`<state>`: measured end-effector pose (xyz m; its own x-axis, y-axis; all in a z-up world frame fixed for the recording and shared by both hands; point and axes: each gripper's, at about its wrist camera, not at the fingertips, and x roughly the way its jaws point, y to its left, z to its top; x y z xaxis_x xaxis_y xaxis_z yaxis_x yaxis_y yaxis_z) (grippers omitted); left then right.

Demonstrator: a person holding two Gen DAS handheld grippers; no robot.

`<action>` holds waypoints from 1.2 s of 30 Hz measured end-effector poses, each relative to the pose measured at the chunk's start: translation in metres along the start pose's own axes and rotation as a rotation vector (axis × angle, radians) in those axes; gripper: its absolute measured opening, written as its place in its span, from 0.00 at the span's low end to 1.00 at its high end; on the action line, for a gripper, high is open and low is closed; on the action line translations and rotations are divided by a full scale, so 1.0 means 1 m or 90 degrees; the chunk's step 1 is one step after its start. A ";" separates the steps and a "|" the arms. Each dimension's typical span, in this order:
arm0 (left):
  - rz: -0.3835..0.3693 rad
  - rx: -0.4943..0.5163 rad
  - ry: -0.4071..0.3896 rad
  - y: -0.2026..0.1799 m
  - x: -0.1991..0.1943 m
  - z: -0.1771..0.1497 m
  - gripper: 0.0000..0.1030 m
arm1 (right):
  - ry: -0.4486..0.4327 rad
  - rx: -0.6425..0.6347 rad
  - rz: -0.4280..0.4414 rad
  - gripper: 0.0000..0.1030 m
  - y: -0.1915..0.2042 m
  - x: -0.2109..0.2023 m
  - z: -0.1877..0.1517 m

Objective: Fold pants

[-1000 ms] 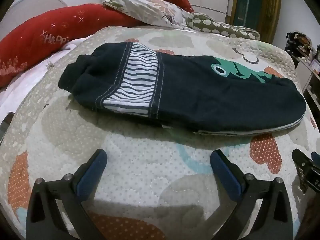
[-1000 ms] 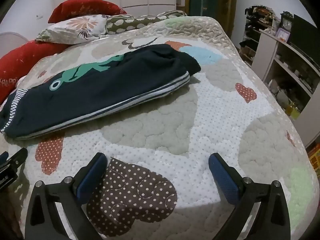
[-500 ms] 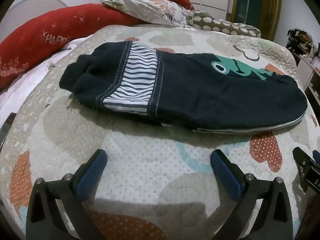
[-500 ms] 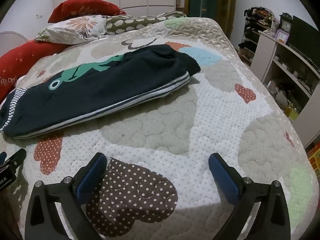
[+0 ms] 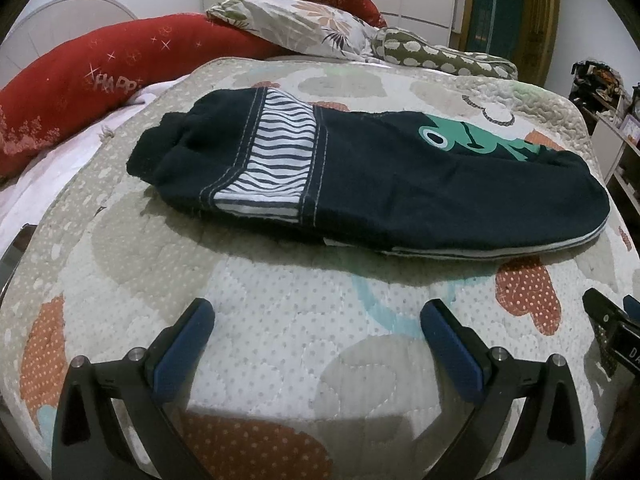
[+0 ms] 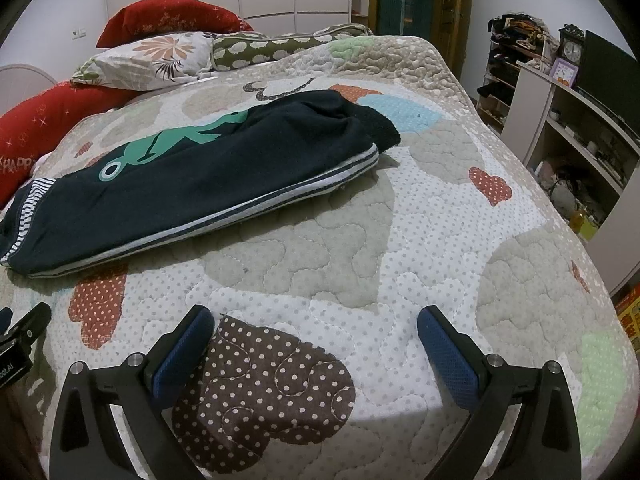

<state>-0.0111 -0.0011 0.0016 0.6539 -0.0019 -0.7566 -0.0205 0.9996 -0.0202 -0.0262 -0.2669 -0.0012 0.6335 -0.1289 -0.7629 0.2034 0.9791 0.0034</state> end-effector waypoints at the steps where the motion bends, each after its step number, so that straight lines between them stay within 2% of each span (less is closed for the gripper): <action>1: 0.000 0.000 0.000 0.000 0.000 0.000 1.00 | 0.000 0.000 0.000 1.00 0.000 0.000 0.000; 9: 0.002 0.004 -0.003 -0.001 -0.003 -0.002 1.00 | 0.005 0.000 0.002 1.00 0.000 -0.001 0.000; 15: -0.008 0.021 -0.004 0.001 -0.007 -0.008 1.00 | 0.043 0.005 0.023 1.00 -0.002 -0.011 0.000; 19: -0.012 0.028 -0.007 0.002 -0.009 -0.012 1.00 | 0.034 0.001 0.050 1.00 -0.003 -0.017 -0.009; 24: -0.016 0.024 0.037 0.004 -0.013 -0.004 1.00 | 0.038 -0.013 0.085 1.00 -0.011 -0.014 -0.011; 28: -0.071 -0.032 0.056 0.027 -0.021 0.006 1.00 | 0.038 -0.001 0.134 1.00 -0.021 -0.016 -0.008; 30: -0.101 -0.087 0.058 0.049 -0.022 0.017 1.00 | 0.046 0.021 0.175 1.00 -0.030 -0.015 -0.001; 33: -0.143 -0.172 0.075 0.080 -0.010 0.037 1.00 | 0.053 0.069 0.227 0.97 -0.044 -0.008 0.011; 36: -0.192 -0.227 0.114 0.095 0.013 0.056 1.00 | 0.061 0.112 0.260 0.91 -0.051 0.005 0.031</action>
<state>0.0380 0.0951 0.0264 0.5310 -0.3256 -0.7823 -0.1276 0.8820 -0.4537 -0.0107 -0.3228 0.0149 0.6183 0.2855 -0.7322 0.0796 0.9042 0.4197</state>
